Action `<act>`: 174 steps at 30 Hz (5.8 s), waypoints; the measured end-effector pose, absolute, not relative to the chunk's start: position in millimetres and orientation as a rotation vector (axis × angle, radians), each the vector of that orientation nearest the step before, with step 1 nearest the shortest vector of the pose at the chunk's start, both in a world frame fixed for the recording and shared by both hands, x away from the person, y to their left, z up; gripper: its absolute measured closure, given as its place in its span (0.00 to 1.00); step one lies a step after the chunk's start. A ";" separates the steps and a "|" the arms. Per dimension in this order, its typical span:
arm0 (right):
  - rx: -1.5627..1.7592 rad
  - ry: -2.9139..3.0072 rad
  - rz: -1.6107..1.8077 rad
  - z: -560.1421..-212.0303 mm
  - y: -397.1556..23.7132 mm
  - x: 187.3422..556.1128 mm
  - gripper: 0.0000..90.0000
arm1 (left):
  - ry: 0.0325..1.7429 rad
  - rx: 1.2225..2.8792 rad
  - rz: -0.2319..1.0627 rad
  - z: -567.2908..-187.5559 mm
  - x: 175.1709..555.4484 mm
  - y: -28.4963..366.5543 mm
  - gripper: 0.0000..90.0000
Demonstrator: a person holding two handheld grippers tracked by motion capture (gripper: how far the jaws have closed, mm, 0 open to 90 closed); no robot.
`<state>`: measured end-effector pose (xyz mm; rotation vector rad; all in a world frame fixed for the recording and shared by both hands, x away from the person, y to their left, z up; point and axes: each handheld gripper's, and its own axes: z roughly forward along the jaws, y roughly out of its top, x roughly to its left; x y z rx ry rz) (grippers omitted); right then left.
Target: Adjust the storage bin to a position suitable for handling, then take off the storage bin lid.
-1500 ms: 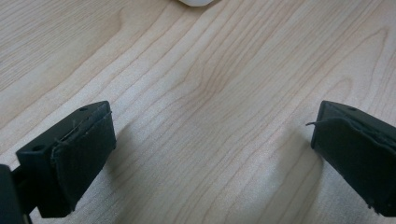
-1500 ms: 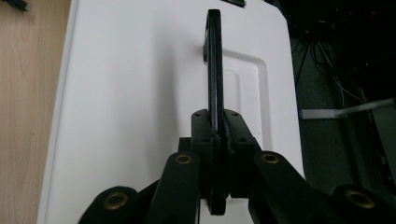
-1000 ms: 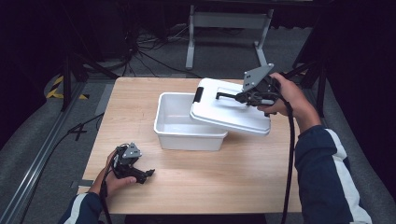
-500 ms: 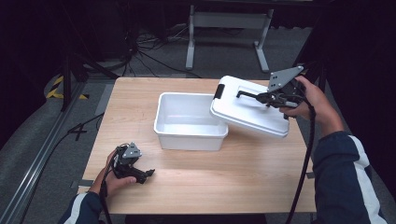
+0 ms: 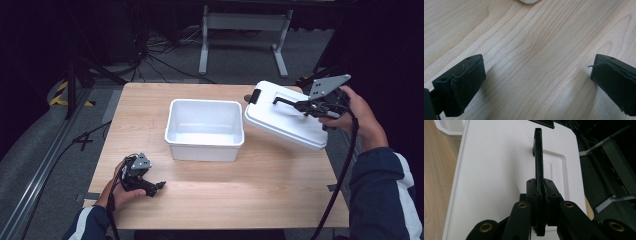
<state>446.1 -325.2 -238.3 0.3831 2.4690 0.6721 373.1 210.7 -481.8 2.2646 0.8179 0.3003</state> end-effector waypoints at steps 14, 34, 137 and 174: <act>0.419 2.467 0.670 -254.5 -337.9 446.3 0.94 | 0.818 2.265 0.300 -481.8 373.1 210.7 0.00; 0.474 2.513 0.656 -297.7 -343.3 455.5 0.94 | 0.817 2.265 0.300 -481.8 373.2 210.8 0.00; 0.699 2.495 0.854 -360.2 -322.0 441.7 0.56 | 0.800 2.269 0.290 -481.8 375.5 210.5 0.00; 0.733 2.391 0.891 -386.5 -355.0 361.0 0.32 | 0.789 2.276 0.289 -481.7 376.5 210.3 0.00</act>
